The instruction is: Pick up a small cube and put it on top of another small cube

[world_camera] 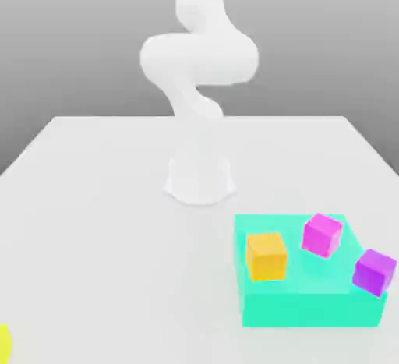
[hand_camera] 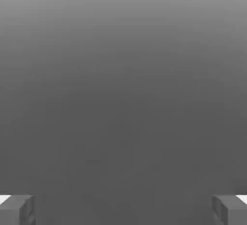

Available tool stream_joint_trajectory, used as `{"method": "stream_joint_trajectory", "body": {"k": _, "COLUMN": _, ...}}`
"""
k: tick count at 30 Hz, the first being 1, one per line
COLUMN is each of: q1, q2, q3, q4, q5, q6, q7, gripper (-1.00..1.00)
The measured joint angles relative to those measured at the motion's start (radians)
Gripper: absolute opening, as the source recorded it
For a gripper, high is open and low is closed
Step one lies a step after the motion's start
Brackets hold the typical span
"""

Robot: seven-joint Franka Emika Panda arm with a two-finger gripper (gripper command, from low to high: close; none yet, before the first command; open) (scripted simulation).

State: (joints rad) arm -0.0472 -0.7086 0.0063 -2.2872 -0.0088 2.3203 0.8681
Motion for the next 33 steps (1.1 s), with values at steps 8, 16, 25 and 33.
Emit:
{"method": "stream_joint_trajectory", "body": {"k": 8, "q1": -0.133, "q2": 0.297, "q3": 0.001, "q4": 0.042, "q5": -0.037, "q6": 0.066, "q7": 0.227, "gripper": 0.0}}
{"method": "stream_joint_trajectory", "body": {"k": 16, "q1": -0.227, "q2": 0.586, "q3": -0.038, "q4": 0.082, "q5": -0.058, "q6": 0.13, "q7": 0.437, "gripper": 0.0}}
{"method": "stream_joint_trajectory", "body": {"k": 25, "q1": -0.325, "q2": 0.912, "q3": -0.094, "q4": 0.127, "q5": -0.004, "q6": 0.204, "q7": 0.621, "gripper": 0.0}}
{"method": "stream_joint_trajectory", "body": {"k": 33, "q1": -0.403, "q2": 1.203, "q3": -0.117, "q4": 0.172, "q5": 0.111, "q6": 0.29, "q7": 0.71, "gripper": 0.0}}
